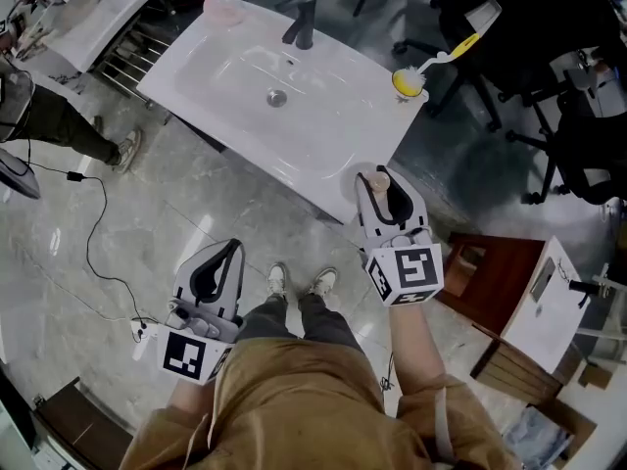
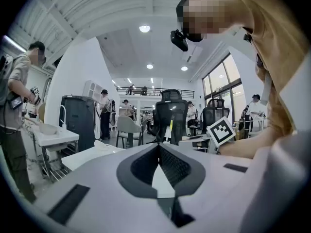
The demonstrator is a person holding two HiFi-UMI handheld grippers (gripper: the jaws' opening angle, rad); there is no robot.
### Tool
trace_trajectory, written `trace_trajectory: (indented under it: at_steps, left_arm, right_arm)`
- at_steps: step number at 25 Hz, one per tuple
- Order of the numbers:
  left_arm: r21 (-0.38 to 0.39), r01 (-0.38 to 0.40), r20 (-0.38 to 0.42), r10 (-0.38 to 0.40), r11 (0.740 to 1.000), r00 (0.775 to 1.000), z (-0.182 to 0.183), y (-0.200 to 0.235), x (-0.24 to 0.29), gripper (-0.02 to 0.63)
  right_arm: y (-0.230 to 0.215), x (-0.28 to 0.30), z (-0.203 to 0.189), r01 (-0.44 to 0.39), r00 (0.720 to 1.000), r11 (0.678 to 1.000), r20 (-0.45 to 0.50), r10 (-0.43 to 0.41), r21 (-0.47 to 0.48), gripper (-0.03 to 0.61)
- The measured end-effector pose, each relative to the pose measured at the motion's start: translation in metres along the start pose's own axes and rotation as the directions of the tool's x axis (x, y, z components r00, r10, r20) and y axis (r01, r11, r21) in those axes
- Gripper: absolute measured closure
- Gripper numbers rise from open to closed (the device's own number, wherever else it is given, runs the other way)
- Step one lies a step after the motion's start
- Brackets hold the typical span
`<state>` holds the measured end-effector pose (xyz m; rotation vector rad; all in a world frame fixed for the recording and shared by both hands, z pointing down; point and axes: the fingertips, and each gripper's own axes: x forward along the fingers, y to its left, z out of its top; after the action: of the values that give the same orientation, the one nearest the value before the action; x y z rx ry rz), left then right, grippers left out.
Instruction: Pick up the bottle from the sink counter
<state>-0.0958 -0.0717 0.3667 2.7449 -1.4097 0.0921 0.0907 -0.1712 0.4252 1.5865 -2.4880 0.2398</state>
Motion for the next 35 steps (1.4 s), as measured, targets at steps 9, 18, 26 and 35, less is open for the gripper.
trace_trajectory:
  at_steps: [9,18,26,35]
  left_arm:
    - [0.009,-0.001,0.043,0.001,1.000,0.999,0.016,0.004,-0.003,0.612]
    - [0.018,0.010,0.088,-0.012,1.000,0.996,0.035,0.005,0.000,0.612]
    - [0.052,0.027,0.128,-0.033,0.998,0.991,0.050,0.001,0.004,0.612]
    - [0.066,0.045,0.163,-0.055,0.997,0.985,0.066,-0.002,0.004,0.612]
  right_arm:
    - [0.013,-0.028,0.039,-0.025,0.999,0.999,0.040,0.026,-0.021,0.439]
    - [0.017,-0.060,0.068,-0.023,0.998,0.999,0.053,0.025,-0.038,0.439]
    - [0.018,-0.081,0.080,0.007,0.998,1.000,0.059,-0.006,-0.021,0.439]
    - [0.018,-0.109,0.097,0.035,0.996,0.999,0.080,-0.034,-0.018,0.439]
